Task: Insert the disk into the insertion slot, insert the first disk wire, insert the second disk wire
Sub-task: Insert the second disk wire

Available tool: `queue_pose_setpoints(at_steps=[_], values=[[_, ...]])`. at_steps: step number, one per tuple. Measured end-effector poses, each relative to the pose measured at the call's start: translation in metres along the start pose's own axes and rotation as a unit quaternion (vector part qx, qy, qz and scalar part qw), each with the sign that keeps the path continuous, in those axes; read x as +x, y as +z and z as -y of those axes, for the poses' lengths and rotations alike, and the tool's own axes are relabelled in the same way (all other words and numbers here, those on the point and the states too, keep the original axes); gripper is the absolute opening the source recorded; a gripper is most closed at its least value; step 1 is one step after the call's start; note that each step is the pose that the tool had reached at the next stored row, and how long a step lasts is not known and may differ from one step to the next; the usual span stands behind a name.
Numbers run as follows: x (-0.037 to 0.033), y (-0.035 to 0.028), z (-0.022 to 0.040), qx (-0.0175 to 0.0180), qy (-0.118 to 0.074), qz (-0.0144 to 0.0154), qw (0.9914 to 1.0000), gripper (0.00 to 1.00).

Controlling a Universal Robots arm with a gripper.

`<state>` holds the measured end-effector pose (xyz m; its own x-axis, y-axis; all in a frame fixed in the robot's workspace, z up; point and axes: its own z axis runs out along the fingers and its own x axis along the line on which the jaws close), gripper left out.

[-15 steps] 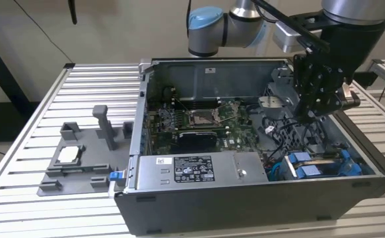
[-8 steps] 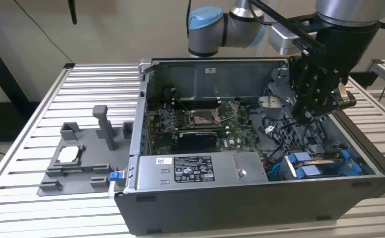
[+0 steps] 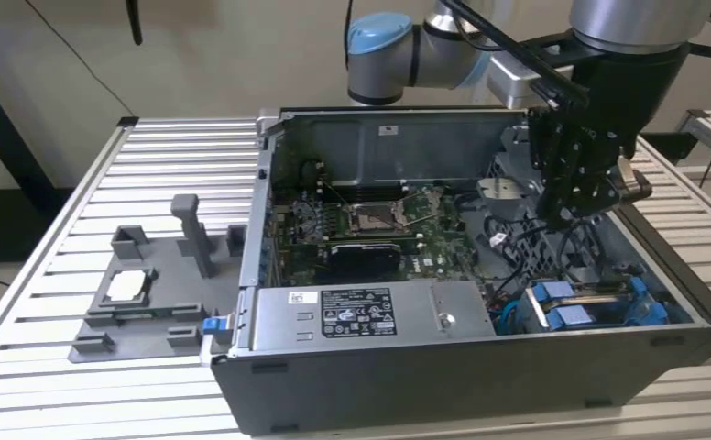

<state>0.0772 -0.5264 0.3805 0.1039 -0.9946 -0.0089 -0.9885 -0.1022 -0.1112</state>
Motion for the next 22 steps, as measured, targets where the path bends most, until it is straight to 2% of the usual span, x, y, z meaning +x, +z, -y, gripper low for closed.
queue_pose_setpoints(at_steps=[3, 5, 6, 15, 18, 19, 22], values=[[-0.0003, 0.0008, -0.0023, 0.0008, -0.001, -0.0033, 0.99999, 0.25], [-0.0003, 0.0012, -0.0032, 0.0019, -0.001, -0.0042, 0.99999, 0.25], [-0.0004, 0.0013, -0.0033, 0.0023, -0.001, -0.0044, 0.99999, 0.18], [-0.0004, 0.0015, -0.0039, 0.0026, -0.001, -0.0045, 0.99999, 0.18], [-0.0007, 0.0011, -0.0061, 0.0029, -0.001, -0.0045, 0.99999, 0.19], [-0.0009, 0.001, -0.0073, 0.0033, -0.001, -0.0045, 0.99998, 0.26], [-0.0019, 0.0007, -0.0105, 0.0057, -0.001, -0.0049, 0.99997, 0.26]])
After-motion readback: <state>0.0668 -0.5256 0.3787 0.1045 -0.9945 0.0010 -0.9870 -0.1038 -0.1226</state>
